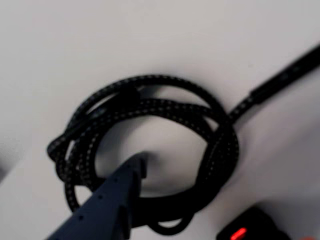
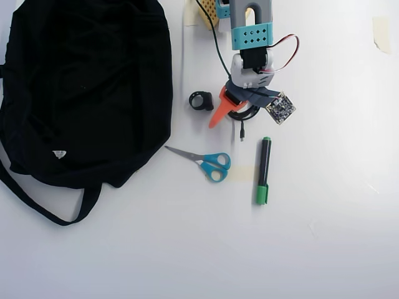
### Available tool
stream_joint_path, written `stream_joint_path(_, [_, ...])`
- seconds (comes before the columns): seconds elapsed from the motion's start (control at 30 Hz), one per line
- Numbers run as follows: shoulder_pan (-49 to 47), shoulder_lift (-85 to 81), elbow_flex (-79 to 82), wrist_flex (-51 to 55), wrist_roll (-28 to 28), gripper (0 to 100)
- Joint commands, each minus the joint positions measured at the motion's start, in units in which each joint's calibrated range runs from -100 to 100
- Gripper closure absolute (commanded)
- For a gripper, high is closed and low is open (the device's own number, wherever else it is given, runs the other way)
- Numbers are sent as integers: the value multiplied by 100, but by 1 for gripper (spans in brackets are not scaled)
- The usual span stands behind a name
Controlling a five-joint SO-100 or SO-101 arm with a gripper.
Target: Put the cable into the black bag
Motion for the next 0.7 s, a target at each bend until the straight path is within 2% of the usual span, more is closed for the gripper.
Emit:
stream_joint_path(0.0, [-31, 21, 63, 3, -104, 47])
stream_joint_path(0.2, [-23, 21, 63, 3, -104, 49])
stream_joint_path(0.47, [-38, 21, 54, -5, -98, 67])
stream_joint_path(0.67, [-31, 12, 36, -14, -62, 74])
